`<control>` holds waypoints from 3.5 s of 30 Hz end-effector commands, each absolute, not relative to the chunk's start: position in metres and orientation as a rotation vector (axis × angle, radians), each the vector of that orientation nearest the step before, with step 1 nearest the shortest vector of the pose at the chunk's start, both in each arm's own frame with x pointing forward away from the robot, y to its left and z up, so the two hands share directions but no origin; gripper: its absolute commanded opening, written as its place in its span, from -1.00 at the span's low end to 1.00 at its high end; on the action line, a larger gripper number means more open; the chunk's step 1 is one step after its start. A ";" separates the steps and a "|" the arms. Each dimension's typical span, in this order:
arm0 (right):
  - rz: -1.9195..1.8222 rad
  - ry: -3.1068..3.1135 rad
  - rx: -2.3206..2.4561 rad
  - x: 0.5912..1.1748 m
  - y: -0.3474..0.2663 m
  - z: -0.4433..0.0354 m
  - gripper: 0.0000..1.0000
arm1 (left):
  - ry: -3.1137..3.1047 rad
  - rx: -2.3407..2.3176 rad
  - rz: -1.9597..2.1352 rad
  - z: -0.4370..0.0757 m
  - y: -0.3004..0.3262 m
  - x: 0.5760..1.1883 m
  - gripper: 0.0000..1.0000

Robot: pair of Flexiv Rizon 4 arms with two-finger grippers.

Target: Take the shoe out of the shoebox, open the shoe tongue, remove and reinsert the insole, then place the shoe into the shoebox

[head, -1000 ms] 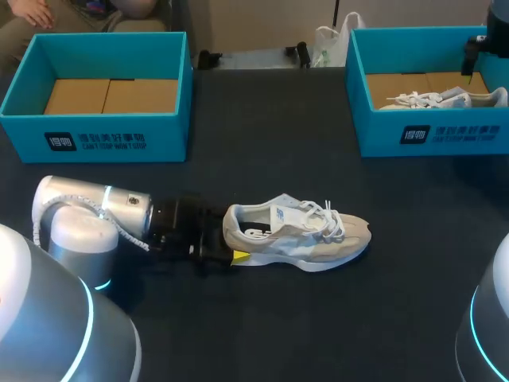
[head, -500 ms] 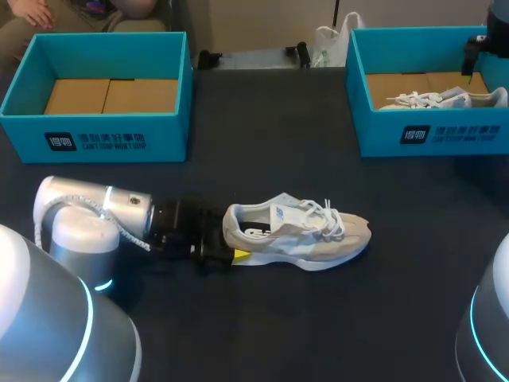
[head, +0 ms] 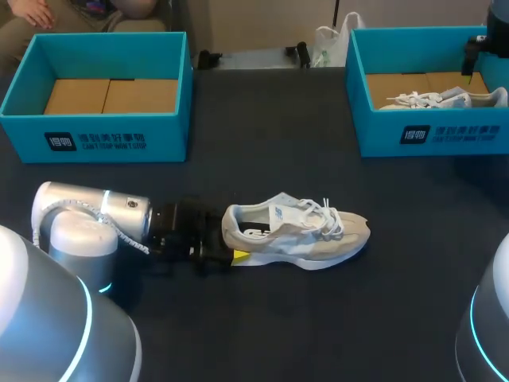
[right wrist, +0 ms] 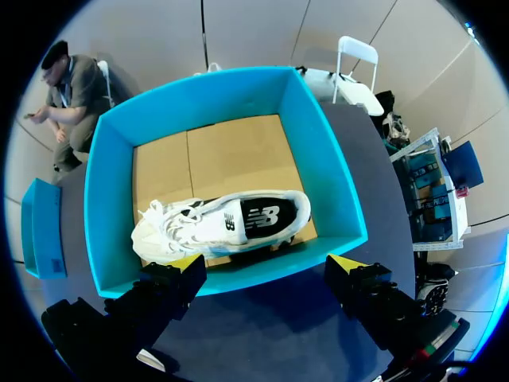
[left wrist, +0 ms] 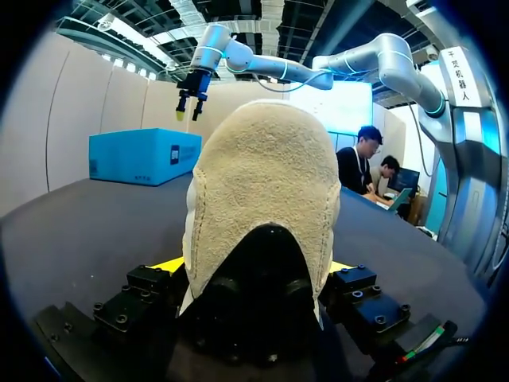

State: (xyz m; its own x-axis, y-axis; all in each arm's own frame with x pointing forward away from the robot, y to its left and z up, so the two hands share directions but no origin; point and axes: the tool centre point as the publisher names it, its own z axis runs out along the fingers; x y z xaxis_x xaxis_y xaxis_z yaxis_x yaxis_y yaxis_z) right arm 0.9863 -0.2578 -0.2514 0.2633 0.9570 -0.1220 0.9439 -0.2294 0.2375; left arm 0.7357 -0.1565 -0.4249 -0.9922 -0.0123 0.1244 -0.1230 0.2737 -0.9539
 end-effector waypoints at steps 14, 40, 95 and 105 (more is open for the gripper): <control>0.085 1.779 2.267 0.962 -0.207 -0.235 1.00 | -2.433 0.130 1.832 -0.426 -0.155 0.735 -1.00; 0.098 1.889 2.209 0.851 -0.056 -0.232 1.00 | -2.433 0.130 1.832 -0.426 -0.155 0.735 -1.00; -0.035 2.017 2.174 0.745 0.127 -0.254 1.00 | -2.433 0.130 1.832 -0.426 -0.155 0.735 -1.00; -0.103 2.012 2.152 0.732 0.168 -0.279 1.00 | -2.433 0.130 1.832 -0.426 -0.155 0.735 -1.00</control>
State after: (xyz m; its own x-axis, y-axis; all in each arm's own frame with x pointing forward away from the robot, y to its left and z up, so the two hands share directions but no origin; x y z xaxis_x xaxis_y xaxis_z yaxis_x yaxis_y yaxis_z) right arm 0.7297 0.1451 -0.2671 0.0672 0.9909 -0.1165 0.9936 -0.0558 0.0985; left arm 0.7354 -0.1564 -0.4249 -0.9921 -0.0120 0.1247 -0.1232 0.2737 -0.9539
